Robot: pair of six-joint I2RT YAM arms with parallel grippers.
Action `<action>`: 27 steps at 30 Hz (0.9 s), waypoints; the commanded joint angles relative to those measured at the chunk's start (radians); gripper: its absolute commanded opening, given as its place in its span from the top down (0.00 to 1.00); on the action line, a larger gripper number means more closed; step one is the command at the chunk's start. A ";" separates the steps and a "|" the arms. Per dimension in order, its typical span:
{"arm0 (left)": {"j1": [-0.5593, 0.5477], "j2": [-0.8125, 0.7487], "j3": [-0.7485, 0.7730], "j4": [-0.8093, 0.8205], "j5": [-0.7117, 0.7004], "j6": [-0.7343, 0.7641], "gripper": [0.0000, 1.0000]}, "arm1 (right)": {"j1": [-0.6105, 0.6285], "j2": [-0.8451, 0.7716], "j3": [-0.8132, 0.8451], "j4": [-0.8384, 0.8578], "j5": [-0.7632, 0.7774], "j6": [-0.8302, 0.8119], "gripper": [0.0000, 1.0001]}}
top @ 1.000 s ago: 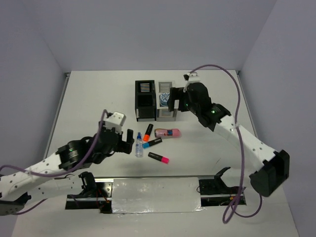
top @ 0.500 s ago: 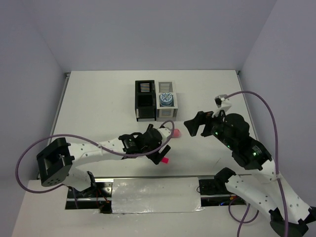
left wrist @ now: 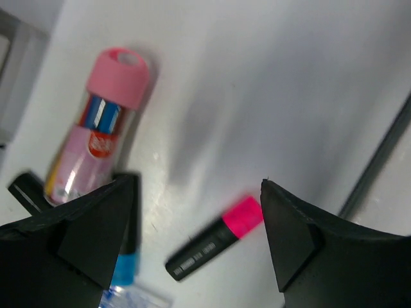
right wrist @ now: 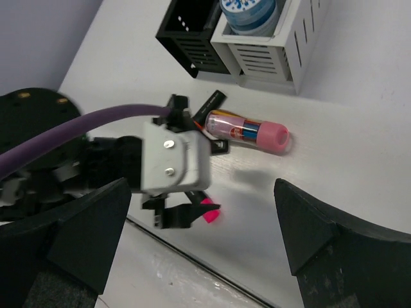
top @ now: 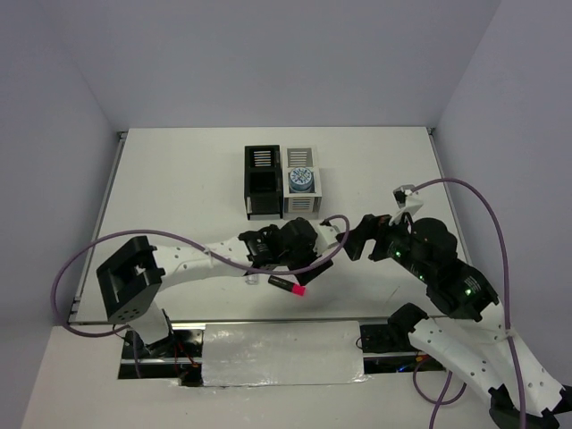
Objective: Sort the stationery into containers
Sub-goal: Pick up the stationery from the center of the board.
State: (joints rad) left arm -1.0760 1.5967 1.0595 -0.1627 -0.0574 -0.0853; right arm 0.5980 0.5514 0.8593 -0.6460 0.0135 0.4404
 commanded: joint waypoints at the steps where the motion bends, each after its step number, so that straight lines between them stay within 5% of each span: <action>1: 0.024 0.081 0.092 0.000 -0.056 0.157 0.08 | 0.005 -0.048 0.064 -0.014 -0.009 0.009 0.00; 16: 0.165 0.336 0.261 -0.080 -0.015 0.240 0.12 | 0.005 -0.177 0.173 -0.138 -0.009 -0.005 0.00; 27: 0.176 0.402 0.280 -0.038 0.050 0.225 0.35 | 0.006 -0.159 0.169 -0.113 -0.055 -0.003 0.00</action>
State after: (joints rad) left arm -0.8993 1.9755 1.3163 -0.2211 -0.0563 0.1314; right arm 0.5980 0.3752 1.0149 -0.7715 -0.0242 0.4412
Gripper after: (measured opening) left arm 0.663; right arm 0.996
